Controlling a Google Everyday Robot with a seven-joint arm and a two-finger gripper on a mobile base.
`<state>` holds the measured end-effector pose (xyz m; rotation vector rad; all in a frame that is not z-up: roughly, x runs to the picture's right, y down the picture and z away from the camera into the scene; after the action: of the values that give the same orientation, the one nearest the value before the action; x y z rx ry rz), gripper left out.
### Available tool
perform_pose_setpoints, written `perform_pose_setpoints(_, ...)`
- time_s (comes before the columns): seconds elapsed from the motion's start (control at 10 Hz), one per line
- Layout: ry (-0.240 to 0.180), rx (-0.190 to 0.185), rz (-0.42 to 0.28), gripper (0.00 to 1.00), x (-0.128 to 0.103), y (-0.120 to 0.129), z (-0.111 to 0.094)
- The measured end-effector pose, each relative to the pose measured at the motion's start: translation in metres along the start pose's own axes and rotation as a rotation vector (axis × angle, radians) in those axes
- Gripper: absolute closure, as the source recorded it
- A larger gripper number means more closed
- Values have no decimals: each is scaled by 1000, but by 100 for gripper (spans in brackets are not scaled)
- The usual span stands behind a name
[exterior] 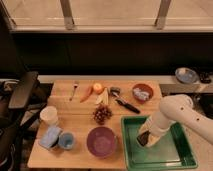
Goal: Wipe tray with eraser
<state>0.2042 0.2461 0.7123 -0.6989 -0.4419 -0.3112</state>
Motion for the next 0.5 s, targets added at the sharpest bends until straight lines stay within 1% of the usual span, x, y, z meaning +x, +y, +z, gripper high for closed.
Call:
perform_pose_setpoints(0.2, -1, 0, -1, 98, 0, -1, 0)
perform_pose_setpoints(0.3, -13, 1, 7, 98, 1, -3, 1)
perform_pose_setpoints(0.5, -46, -15, 26, 98, 16, 6, 15)
